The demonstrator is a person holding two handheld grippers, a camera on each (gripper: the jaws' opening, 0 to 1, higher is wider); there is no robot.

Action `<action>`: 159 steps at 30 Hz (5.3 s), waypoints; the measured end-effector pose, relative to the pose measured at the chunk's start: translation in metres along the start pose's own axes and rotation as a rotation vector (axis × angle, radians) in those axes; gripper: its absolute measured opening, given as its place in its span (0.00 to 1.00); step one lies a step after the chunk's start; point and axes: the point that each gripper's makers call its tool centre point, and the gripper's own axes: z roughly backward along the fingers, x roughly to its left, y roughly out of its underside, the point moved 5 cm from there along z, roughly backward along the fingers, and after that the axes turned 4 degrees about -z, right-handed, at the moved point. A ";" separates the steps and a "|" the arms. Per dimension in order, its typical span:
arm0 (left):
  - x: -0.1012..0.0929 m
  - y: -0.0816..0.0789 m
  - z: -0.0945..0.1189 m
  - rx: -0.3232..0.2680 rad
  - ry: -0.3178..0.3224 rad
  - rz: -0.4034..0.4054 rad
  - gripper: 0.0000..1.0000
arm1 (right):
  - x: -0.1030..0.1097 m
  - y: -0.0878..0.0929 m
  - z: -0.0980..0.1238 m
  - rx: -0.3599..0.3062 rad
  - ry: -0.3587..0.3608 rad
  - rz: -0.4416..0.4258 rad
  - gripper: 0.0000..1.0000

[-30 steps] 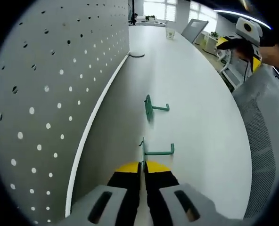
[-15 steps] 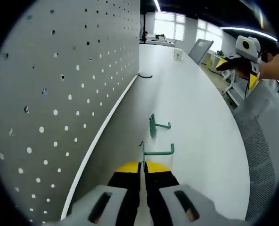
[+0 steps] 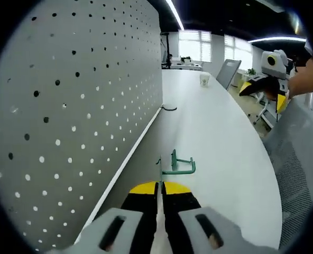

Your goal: Insert the hook assembly into the mounting plate slot until the hook locks in place.

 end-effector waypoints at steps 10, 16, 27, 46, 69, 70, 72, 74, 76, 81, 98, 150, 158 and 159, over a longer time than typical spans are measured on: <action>-0.004 -0.009 0.013 -0.069 -0.047 0.024 0.02 | 0.002 -0.004 0.000 -0.012 -0.007 0.003 0.58; -0.006 -0.014 0.022 -0.113 -0.076 0.041 0.02 | 0.004 -0.006 0.000 -0.020 -0.011 0.003 0.58; -0.012 -0.026 0.042 -0.192 -0.131 0.064 0.02 | 0.006 -0.011 0.000 -0.039 -0.020 0.004 0.58; -0.029 -0.054 0.079 -0.350 -0.215 0.110 0.02 | 0.012 -0.022 -0.001 -0.071 -0.032 0.010 0.58; -0.048 -0.064 0.123 -0.479 -0.259 0.120 0.02 | 0.016 -0.028 -0.007 -0.090 -0.058 0.005 0.58; -0.049 -0.064 0.124 -0.483 -0.259 0.118 0.02 | 0.016 -0.028 -0.007 -0.090 -0.059 0.006 0.58; -0.052 -0.064 0.126 -0.483 -0.258 0.111 0.02 | 0.017 -0.030 -0.008 -0.092 -0.061 0.007 0.58; -0.054 -0.065 0.129 -0.494 -0.257 0.114 0.02 | 0.018 -0.032 -0.008 -0.093 -0.063 0.010 0.58; -0.056 -0.065 0.132 -0.504 -0.260 0.110 0.02 | 0.018 -0.032 -0.008 -0.095 -0.065 0.011 0.58; -0.061 -0.069 0.139 -0.529 -0.270 0.116 0.02 | 0.021 -0.034 -0.008 -0.096 -0.071 0.015 0.58; -0.061 -0.082 0.162 -0.634 -0.327 0.176 0.02 | 0.022 -0.035 -0.012 -0.094 -0.081 0.014 0.58; -0.075 -0.085 0.130 -0.613 -0.331 0.225 0.02 | 0.054 -0.104 -0.042 -0.369 -0.246 -0.135 0.52; -0.077 -0.087 0.127 -0.604 -0.337 0.223 0.02 | 0.067 -0.112 -0.054 -0.380 -0.277 -0.129 0.53; -0.077 -0.088 0.126 -0.606 -0.337 0.223 0.02 | 0.068 -0.113 -0.055 -0.381 -0.279 -0.128 0.52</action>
